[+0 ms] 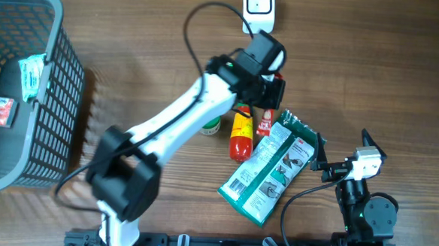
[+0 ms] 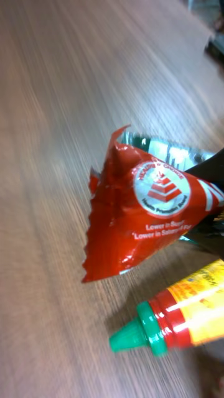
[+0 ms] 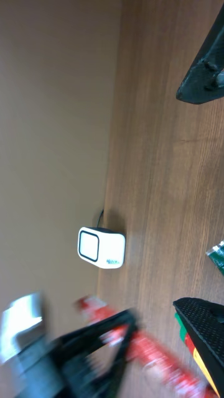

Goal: Scan the item barcode
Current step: 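Carry the Nescafe stick to the table and lay it by the package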

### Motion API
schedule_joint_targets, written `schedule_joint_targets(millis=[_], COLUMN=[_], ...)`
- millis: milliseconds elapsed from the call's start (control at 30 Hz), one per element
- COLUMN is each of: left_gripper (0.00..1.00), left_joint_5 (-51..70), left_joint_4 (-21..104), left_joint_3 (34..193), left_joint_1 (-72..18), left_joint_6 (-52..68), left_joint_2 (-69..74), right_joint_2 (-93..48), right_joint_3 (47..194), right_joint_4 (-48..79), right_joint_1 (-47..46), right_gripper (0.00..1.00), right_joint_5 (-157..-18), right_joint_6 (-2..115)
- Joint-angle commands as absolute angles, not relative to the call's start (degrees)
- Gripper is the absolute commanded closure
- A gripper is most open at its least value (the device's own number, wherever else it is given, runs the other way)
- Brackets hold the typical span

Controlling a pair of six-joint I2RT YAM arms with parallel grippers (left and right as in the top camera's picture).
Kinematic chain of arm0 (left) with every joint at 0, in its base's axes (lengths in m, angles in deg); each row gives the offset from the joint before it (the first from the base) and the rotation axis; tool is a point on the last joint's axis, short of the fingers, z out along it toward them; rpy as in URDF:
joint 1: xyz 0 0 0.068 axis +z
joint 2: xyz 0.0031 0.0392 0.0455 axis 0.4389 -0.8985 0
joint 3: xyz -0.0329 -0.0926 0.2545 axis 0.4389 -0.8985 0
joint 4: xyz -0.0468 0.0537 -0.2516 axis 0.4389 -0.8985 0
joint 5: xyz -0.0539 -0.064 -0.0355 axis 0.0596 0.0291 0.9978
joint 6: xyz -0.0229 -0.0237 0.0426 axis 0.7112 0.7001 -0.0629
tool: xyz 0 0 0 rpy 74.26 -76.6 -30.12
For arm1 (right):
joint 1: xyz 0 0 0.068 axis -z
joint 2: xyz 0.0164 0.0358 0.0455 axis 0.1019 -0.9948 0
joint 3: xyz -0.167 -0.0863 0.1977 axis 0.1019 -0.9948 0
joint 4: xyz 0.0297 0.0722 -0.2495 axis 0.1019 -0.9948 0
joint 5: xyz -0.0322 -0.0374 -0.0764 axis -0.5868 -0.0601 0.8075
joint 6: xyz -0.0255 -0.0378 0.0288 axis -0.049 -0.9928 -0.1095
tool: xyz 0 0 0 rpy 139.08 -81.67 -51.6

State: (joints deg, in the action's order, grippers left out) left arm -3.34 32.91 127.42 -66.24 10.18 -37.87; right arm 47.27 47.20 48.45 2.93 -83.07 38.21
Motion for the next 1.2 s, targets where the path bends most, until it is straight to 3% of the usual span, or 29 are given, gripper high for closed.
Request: schedule_joint_targets(millis=[0, 500, 600, 767, 867, 1167], left_gripper=[0.96, 0.96, 0.88, 0.83, 0.96, 0.96], left_joint_5=[-4.87, -5.09, -5.09, -5.11, -5.09, -5.02], left_joint_4=[33.91, 34.72, 34.31, 33.63, 32.95, 19.05], left_joint_3=[127.9, 127.9, 127.9, 127.9, 127.92, 133.38], left_joint_1=[-67.33, -68.8, -68.8, -68.71, -68.56, -65.96], left_joint_6=[11.29, 11.29, 11.29, 11.29, 11.29, 15.51], left_joint_2=[-42.89, -47.59, -47.57, -47.31, -46.41, -42.37], right_joint_2=[47.31, 47.31, 47.31, 47.31, 47.31, 47.31], right_joint_3=[47.16, 47.16, 47.16, 47.16, 47.16, 47.16], right_joint_4=[48.56, 48.56, 48.56, 48.56, 48.56, 48.56], right_joint_1=[2.64, 2.64, 2.64, 2.64, 2.64, 2.64], right_gripper=[0.0, 0.0, 0.0, 0.0, 0.0, 0.0], right_joint_5=[-82.24, -82.24, -82.24, -82.24, -82.24, -82.24], right_joint_6=[37.69, 37.71, 37.71, 37.71, 37.71, 37.69])
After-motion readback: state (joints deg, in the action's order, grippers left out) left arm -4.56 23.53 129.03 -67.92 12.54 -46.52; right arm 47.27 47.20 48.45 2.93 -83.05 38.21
